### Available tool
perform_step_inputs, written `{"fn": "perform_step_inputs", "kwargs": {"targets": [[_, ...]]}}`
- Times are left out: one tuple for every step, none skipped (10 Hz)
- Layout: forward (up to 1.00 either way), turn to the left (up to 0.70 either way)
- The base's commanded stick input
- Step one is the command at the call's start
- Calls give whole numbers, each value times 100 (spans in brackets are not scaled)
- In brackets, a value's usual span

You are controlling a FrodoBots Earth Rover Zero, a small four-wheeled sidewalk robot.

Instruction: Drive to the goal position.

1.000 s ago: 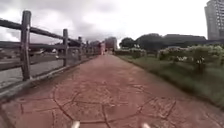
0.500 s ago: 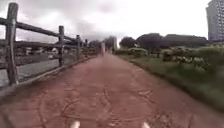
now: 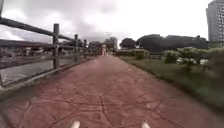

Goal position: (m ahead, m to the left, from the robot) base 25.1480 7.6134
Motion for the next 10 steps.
{"fn": "perform_step_inputs", "kwargs": {"targets": [[70,0],[70,0],[70,0],[70,0],[70,0],[70,0],[70,0],[70,0],[70,0],[70,0]]}}
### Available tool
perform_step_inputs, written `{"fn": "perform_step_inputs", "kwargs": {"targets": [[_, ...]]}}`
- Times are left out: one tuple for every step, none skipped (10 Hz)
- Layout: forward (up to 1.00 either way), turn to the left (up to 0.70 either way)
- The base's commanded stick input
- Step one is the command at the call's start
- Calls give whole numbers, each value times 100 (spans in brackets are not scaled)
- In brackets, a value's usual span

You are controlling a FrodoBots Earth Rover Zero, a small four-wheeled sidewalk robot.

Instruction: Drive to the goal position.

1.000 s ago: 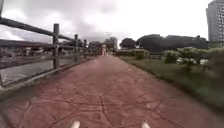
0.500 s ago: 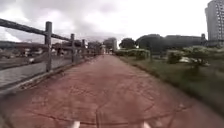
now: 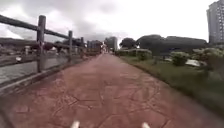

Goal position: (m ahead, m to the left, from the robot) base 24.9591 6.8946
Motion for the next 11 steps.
{"fn": "perform_step_inputs", "kwargs": {"targets": [[70,0],[70,0],[70,0],[70,0],[70,0],[70,0],[70,0],[70,0],[70,0],[70,0],[70,0]]}}
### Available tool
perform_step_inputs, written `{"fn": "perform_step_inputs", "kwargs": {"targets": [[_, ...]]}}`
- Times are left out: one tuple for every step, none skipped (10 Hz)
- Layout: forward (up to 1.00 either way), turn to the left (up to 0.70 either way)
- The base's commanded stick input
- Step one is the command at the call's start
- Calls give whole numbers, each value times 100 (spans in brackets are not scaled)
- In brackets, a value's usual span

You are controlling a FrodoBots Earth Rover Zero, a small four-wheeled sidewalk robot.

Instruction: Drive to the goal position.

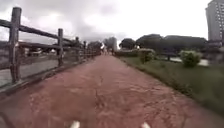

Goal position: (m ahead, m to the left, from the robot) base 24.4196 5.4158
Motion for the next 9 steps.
{"fn": "perform_step_inputs", "kwargs": {"targets": [[70,0],[70,0],[70,0],[70,0],[70,0],[70,0],[70,0],[70,0],[70,0]]}}
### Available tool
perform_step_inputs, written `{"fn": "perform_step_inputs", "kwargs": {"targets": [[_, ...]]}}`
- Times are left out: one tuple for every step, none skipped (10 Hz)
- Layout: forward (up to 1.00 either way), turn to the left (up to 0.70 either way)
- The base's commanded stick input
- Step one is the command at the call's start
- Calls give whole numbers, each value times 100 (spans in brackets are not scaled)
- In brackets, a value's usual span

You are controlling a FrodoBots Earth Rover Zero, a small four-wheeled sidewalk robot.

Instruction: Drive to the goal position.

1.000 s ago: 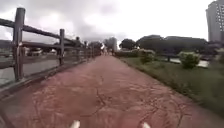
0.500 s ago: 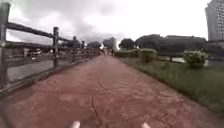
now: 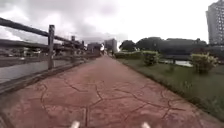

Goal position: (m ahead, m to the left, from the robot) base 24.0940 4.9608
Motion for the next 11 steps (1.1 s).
{"fn": "perform_step_inputs", "kwargs": {"targets": [[70,0],[70,0],[70,0],[70,0],[70,0],[70,0],[70,0],[70,0],[70,0],[70,1],[70,17]]}}
